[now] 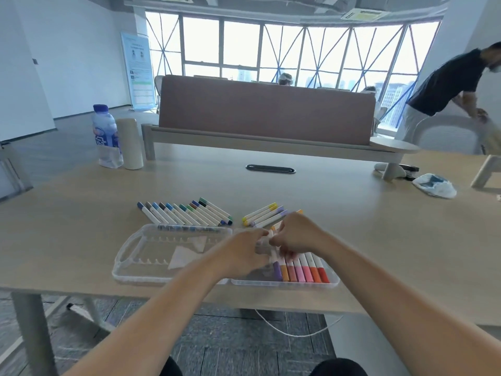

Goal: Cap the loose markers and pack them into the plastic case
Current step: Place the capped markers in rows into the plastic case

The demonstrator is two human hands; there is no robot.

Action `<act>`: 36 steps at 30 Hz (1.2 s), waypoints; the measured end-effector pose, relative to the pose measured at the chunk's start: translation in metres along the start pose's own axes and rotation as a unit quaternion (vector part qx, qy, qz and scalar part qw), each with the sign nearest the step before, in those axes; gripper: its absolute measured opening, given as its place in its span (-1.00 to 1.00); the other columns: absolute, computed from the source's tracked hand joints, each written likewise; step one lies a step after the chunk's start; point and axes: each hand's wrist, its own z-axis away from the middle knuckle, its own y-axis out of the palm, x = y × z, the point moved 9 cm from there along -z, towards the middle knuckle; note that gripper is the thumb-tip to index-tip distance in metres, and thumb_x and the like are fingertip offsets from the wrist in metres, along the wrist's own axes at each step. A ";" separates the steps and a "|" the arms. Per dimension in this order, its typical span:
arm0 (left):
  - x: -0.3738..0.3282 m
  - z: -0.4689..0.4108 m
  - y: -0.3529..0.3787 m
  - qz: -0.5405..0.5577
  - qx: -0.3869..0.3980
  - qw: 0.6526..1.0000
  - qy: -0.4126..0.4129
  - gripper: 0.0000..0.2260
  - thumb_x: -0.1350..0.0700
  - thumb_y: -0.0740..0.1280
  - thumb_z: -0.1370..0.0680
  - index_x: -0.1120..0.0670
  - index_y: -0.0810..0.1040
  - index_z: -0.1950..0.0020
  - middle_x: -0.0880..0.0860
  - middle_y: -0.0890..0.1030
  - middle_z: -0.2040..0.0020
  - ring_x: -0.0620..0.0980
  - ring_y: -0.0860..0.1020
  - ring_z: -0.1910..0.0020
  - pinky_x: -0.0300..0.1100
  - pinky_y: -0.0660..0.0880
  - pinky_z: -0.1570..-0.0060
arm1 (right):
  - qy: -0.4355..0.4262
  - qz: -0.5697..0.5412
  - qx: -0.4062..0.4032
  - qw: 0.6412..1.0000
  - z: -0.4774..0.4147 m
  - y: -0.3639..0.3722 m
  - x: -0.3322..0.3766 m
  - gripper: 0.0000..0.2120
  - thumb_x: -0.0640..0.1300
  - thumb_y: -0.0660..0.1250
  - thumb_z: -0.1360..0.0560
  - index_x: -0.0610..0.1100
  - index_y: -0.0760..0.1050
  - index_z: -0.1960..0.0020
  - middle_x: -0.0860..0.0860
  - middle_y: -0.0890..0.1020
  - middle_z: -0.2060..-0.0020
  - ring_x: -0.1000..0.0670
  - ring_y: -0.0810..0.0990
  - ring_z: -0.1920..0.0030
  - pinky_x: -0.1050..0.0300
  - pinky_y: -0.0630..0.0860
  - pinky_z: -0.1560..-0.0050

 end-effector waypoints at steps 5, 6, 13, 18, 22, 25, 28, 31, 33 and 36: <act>-0.008 0.002 0.003 -0.081 -0.002 0.996 0.043 -0.33 -0.23 0.28 -0.56 -0.01 0.18 -0.59 -0.07 0.18 -0.59 -0.08 0.16 -0.55 -0.22 0.09 -0.45 | -0.024 -0.001 -0.008 1.000 0.004 -0.002 -0.003 -0.77 -0.16 0.39 -0.52 -0.28 0.58 0.26 -0.06 0.59 0.50 -0.03 0.55 0.45 0.22 0.44 0.35; -0.009 0.001 0.005 -0.093 -0.001 0.995 0.046 -0.31 -0.26 0.28 -0.55 -0.02 0.18 -0.59 -0.09 0.16 -0.59 -0.10 0.13 -0.56 -0.21 0.06 -0.46 | -0.032 -0.001 -0.011 0.999 0.004 -0.002 -0.003 -0.79 -0.16 0.41 -0.50 -0.30 0.62 0.21 -0.09 0.62 0.44 -0.03 0.55 0.42 0.22 0.45 0.33; -0.011 -0.005 0.006 -0.135 -0.009 0.989 0.054 -0.31 -0.32 0.31 -0.50 -0.06 0.28 -0.55 -0.14 0.19 -0.58 -0.08 0.12 -0.55 -0.13 0.08 -0.48 | -0.055 0.028 -0.001 0.998 -0.005 0.000 -0.007 -0.74 -0.12 0.46 -0.45 -0.10 0.55 0.39 0.05 0.57 0.51 0.09 0.49 0.49 0.23 0.43 0.33; -0.008 -0.013 0.009 -0.152 0.009 0.987 0.055 -0.33 -0.39 0.30 -0.45 -0.12 0.39 -0.49 -0.18 0.24 -0.55 -0.06 0.20 -0.53 -0.09 0.19 -0.43 | -0.060 0.062 0.030 0.996 -0.008 0.003 -0.002 -0.74 -0.12 0.46 -0.46 -0.06 0.51 0.37 0.05 0.57 0.49 0.06 0.51 0.45 0.19 0.46 0.28; -0.009 -0.015 0.008 -0.163 0.015 0.985 0.057 -0.33 -0.38 0.31 -0.45 -0.11 0.39 -0.49 -0.18 0.25 -0.55 -0.06 0.23 -0.51 -0.08 0.22 -0.42 | -0.062 0.068 0.040 0.995 -0.008 0.003 -0.001 -0.75 -0.13 0.45 -0.48 -0.08 0.51 0.36 0.06 0.56 0.52 0.10 0.48 0.52 0.23 0.43 0.36; -0.008 -0.015 0.003 -0.120 0.041 0.991 0.046 -0.38 -0.25 0.38 -0.49 -0.04 0.40 -0.49 -0.11 0.35 -0.51 -0.06 0.36 -0.44 -0.11 0.30 -0.39 | -0.075 0.071 0.052 0.993 -0.006 -0.001 0.001 -0.73 -0.10 0.39 -0.52 -0.12 0.52 0.33 0.07 0.57 0.53 0.11 0.49 0.53 0.25 0.42 0.37; 0.002 -0.019 -0.019 -0.011 0.009 1.000 0.005 -0.58 -0.10 0.42 -0.51 -0.03 0.54 -0.34 -0.03 0.60 -0.25 -0.03 0.60 -0.08 -0.15 0.52 -0.09 | -0.084 0.058 0.056 0.993 -0.009 -0.013 0.005 -0.70 -0.08 0.36 -0.55 -0.16 0.54 0.33 -0.02 0.58 0.47 0.05 0.49 0.48 0.26 0.41 0.37; 0.013 -0.026 -0.050 0.016 -0.084 0.996 -0.002 -0.79 -0.02 0.36 -0.56 0.01 0.62 -0.15 -0.05 0.64 -0.09 -0.10 0.57 0.02 -0.23 0.51 0.03 | -0.098 0.109 -0.002 0.989 -0.028 -0.030 0.008 -0.72 -0.07 0.38 -0.53 -0.19 0.57 0.30 -0.07 0.59 0.40 0.04 0.48 0.42 0.18 0.41 0.28; 0.019 -0.031 -0.062 0.032 -0.116 0.993 -0.006 -0.85 0.03 0.31 -0.60 0.01 0.60 -0.12 -0.08 0.62 -0.03 -0.11 0.55 0.04 -0.28 0.43 0.12 | -0.103 0.152 -0.059 0.981 -0.044 -0.040 0.010 -0.84 -0.09 0.40 -0.51 -0.18 0.62 0.16 -0.06 0.62 0.25 0.02 0.50 0.28 0.15 0.38 0.26; 0.031 -0.041 -0.074 0.061 -0.139 0.988 -0.021 -0.89 0.11 0.28 -0.61 -0.02 0.59 -0.04 -0.08 0.61 0.06 -0.09 0.55 0.09 -0.23 0.40 0.11 | -0.126 0.204 -0.108 0.965 -0.063 -0.046 0.016 -0.91 -0.11 0.37 -0.52 -0.05 0.62 0.00 0.04 0.60 0.07 0.02 0.48 0.08 0.16 0.35 0.16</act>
